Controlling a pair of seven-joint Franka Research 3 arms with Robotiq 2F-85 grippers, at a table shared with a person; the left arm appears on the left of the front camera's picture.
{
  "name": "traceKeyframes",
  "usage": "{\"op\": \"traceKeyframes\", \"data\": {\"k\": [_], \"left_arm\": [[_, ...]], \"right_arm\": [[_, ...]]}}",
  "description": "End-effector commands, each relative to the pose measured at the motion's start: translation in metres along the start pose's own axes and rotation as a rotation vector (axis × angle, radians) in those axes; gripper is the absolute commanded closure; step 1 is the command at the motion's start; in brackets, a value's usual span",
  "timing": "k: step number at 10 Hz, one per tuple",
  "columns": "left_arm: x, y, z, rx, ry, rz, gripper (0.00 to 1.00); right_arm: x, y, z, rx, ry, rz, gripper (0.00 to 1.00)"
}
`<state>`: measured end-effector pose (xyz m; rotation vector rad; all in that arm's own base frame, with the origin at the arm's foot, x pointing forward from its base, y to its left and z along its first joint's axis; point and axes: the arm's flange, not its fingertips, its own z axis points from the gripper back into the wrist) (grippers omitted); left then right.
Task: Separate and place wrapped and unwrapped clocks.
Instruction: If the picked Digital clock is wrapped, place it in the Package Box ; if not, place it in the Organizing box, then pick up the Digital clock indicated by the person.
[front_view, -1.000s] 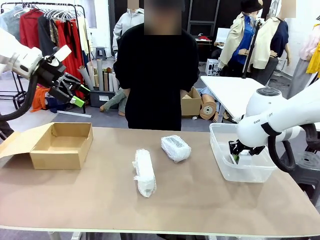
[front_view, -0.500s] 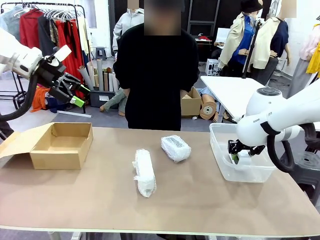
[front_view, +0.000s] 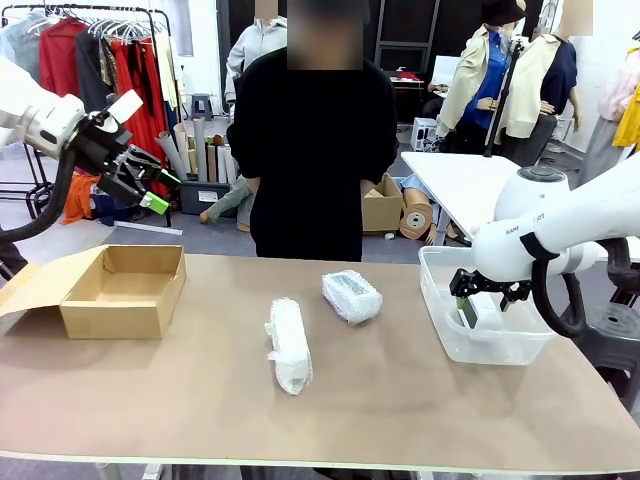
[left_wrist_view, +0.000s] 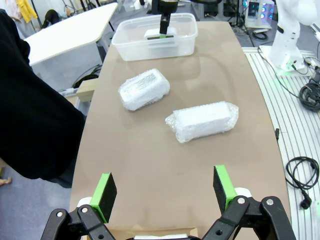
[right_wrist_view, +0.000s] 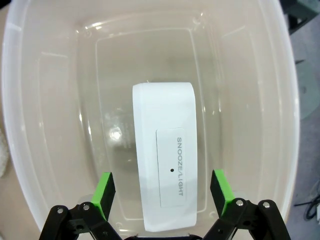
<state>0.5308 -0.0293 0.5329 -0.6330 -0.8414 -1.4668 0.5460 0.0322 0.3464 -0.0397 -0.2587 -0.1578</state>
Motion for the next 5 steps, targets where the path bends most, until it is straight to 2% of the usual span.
{"op": "traceKeyframes", "data": {"k": [1,4,5], "left_arm": [[0.001,-0.002,0.0,0.002,0.001,-0.001,0.0],[0.001,-0.002,0.0,0.002,0.001,-0.001,0.0],[0.001,-0.002,0.0,0.002,0.001,-0.001,0.0]], "right_arm": [[0.008,-0.001,0.019,0.018,0.022,0.017,0.0],[0.013,-0.002,0.037,0.022,0.044,0.035,0.0],[0.009,-0.001,0.024,0.007,0.015,0.011,0.0]]}}
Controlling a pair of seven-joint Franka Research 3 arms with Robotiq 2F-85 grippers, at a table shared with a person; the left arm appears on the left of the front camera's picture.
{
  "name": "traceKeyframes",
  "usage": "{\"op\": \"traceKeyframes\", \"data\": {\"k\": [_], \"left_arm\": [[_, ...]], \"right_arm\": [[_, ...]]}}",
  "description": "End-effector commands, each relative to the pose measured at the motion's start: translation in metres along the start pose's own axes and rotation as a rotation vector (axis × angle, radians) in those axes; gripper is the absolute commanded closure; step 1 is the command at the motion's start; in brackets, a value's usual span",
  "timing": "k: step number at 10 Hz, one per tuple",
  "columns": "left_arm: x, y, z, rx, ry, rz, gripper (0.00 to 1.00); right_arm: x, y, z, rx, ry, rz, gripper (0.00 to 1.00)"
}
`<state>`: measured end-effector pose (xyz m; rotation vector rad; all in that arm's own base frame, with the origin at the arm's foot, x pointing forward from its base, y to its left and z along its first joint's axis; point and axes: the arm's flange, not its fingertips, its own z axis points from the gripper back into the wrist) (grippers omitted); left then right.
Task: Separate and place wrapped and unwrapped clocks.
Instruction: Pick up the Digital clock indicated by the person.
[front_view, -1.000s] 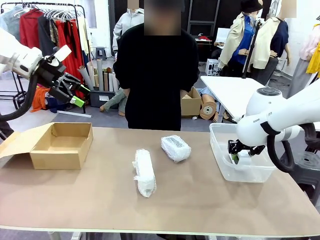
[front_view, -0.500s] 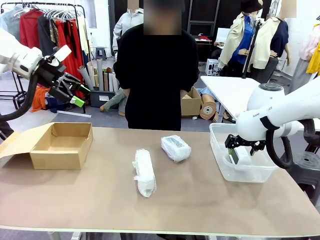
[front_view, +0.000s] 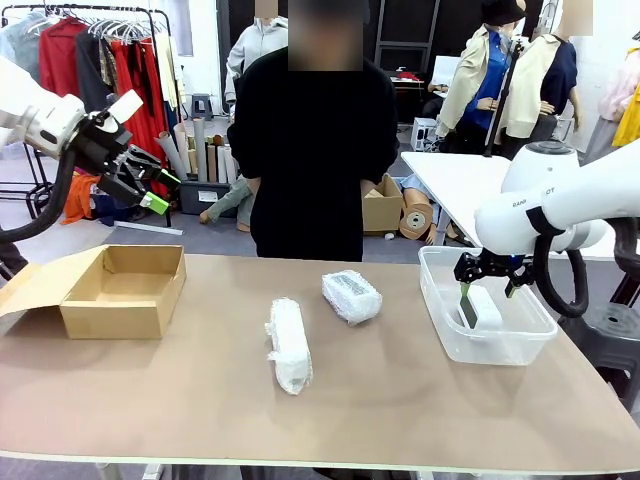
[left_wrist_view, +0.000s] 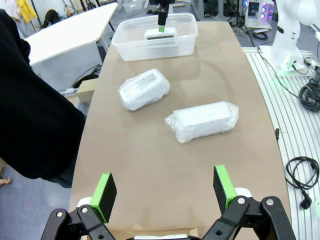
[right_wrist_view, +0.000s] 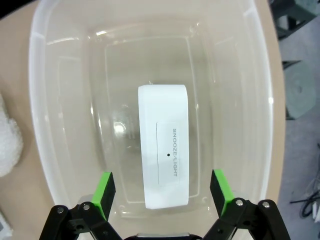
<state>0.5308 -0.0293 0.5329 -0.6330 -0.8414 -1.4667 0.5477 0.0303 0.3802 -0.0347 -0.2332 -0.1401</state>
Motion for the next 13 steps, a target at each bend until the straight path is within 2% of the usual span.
{"op": "traceKeyframes", "data": {"k": [1,4,5,6,9,11,13], "left_arm": [[0.001,-0.002,0.0,0.002,0.001,-0.001,0.0],[0.001,-0.002,0.0,0.002,0.001,-0.001,0.0],[0.001,-0.002,0.0,0.002,0.001,-0.001,0.0],[0.001,-0.002,0.0,0.002,0.001,-0.001,0.0],[0.001,-0.002,0.0,0.002,0.001,-0.001,0.0],[0.001,-0.002,0.0,0.002,0.001,-0.001,0.0],[0.001,-0.002,0.0,0.002,0.001,-0.001,0.0]], "right_arm": [[-0.002,0.001,-0.008,0.002,-0.011,-0.007,0.0],[0.0,0.0,-0.006,-0.001,0.007,0.0,0.0],[-0.006,0.003,0.004,0.041,0.029,0.022,0.0],[-0.002,0.003,0.028,0.097,0.052,0.082,0.0],[0.0,0.019,0.086,0.212,0.023,0.246,0.0],[-0.001,0.03,0.128,0.397,0.116,0.408,0.0],[0.0,0.029,0.153,0.558,0.128,0.563,0.0]]}}
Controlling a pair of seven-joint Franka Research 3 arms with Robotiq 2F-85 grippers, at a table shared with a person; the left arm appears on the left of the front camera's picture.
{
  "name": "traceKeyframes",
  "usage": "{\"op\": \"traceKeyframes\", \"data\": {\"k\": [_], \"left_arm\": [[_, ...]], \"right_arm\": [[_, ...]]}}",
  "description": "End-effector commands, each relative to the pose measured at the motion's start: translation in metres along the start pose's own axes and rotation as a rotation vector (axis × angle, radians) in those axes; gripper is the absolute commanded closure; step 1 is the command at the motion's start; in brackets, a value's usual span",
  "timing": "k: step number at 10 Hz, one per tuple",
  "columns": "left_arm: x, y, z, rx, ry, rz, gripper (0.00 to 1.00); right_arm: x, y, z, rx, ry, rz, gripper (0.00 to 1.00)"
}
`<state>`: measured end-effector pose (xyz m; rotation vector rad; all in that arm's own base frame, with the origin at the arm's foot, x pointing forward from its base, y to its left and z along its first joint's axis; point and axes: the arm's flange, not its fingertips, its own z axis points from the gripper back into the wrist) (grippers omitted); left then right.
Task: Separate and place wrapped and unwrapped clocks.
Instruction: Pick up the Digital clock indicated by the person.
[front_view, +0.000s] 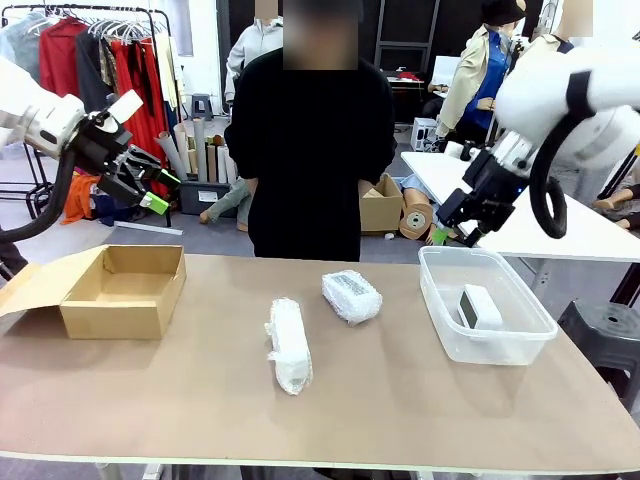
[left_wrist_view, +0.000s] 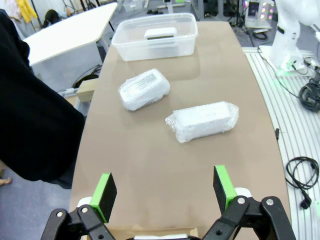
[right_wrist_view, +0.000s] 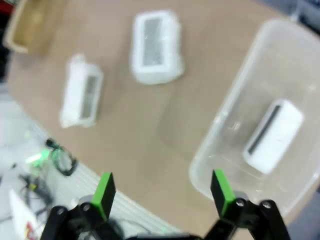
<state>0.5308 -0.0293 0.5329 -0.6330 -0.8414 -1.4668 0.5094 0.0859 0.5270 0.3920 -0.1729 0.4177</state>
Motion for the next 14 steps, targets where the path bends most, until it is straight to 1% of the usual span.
{"op": "traceKeyframes", "data": {"k": [1,2,3,4,5,6,7,8,9,10,13,14], "left_arm": [[0.001,-0.002,0.0,0.002,0.001,-0.001,0.0],[0.001,-0.002,0.0,0.002,0.001,-0.001,0.0],[0.001,-0.002,0.0,0.002,0.001,-0.001,0.0],[0.001,-0.002,0.0,0.002,0.001,-0.001,0.0],[0.001,-0.002,0.0,0.002,0.001,-0.001,0.0],[0.001,-0.002,0.0,0.002,0.001,-0.001,0.0],[0.001,-0.002,0.0,0.002,0.001,-0.001,0.0],[0.001,-0.002,0.0,0.002,0.001,-0.001,0.0],[0.001,-0.002,0.0,0.002,0.001,-0.001,0.0],[0.001,-0.002,0.0,0.002,0.001,-0.001,0.0],[0.001,-0.002,0.0,0.002,0.001,-0.001,0.0],[0.001,-0.002,0.0,0.002,0.001,-0.001,0.0]], "right_arm": [[-0.007,-0.01,0.021,0.146,-0.006,0.243,0.0],[-0.016,-0.003,0.032,0.245,-0.041,0.398,0.0],[-0.022,-0.001,0.039,0.335,-0.062,0.493,0.0],[-0.023,-0.006,0.046,0.423,-0.021,0.594,0.0],[-0.024,-0.01,0.053,0.477,-0.061,0.651,0.0],[-0.032,-0.012,0.055,0.453,-0.081,0.771,0.0],[-0.036,-0.013,0.058,0.441,-0.115,0.854,0.0],[-0.04,-0.012,0.055,0.415,-0.188,0.889,0.0],[-0.038,-0.011,0.047,0.398,-0.326,0.804,0.0],[-0.041,-0.009,0.057,0.423,-0.111,0.836,0.0],[-0.041,-0.009,0.057,0.423,-0.111,0.836,0.0],[-0.041,-0.011,0.054,0.423,-0.148,0.839,0.0]]}}
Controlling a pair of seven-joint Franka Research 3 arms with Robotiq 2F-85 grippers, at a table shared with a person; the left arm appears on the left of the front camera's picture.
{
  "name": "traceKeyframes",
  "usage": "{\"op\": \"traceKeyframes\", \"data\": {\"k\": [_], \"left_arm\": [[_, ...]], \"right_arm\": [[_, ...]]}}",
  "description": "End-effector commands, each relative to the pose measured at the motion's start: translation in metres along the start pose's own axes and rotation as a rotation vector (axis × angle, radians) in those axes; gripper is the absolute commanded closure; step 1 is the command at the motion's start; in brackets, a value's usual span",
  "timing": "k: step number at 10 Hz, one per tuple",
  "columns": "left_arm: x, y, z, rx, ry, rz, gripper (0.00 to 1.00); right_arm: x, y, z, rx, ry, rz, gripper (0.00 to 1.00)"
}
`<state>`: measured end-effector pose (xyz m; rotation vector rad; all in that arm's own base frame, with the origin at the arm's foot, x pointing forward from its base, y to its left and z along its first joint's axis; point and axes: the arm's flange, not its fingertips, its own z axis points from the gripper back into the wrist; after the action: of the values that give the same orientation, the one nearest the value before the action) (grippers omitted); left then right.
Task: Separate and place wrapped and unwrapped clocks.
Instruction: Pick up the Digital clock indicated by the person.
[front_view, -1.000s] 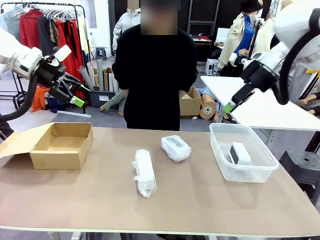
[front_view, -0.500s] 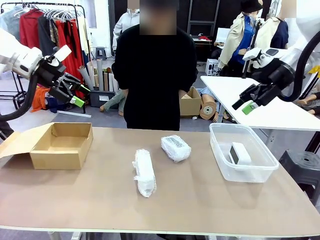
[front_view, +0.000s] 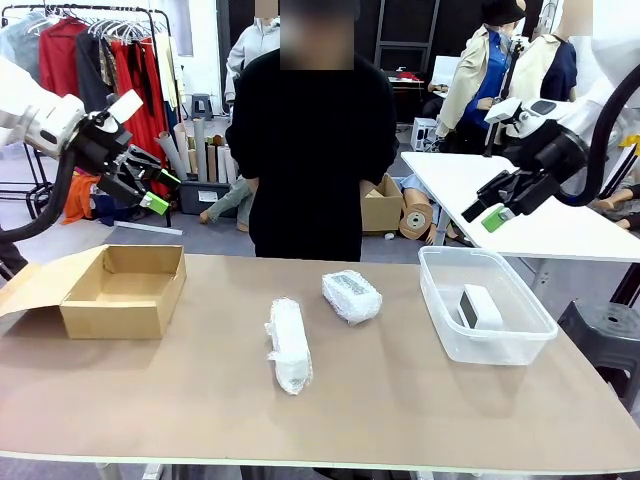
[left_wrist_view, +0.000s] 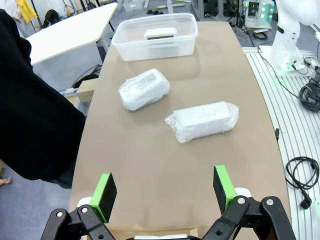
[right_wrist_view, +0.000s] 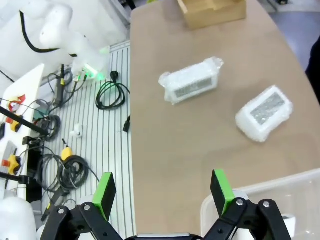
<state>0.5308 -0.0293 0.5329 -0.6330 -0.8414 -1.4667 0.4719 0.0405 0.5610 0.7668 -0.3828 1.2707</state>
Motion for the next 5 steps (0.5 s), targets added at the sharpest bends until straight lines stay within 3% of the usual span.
{"op": "traceKeyframes", "data": {"k": [1,5], "left_arm": [[0.001,-0.002,0.0,0.002,0.001,-0.002,0.0],[0.001,-0.002,0.0,0.002,0.001,-0.002,0.0]], "right_arm": [[-0.002,-0.015,-0.01,-0.015,-0.011,0.053,0.0],[-0.005,-0.065,-0.034,-0.065,-0.154,0.211,0.0]]}}
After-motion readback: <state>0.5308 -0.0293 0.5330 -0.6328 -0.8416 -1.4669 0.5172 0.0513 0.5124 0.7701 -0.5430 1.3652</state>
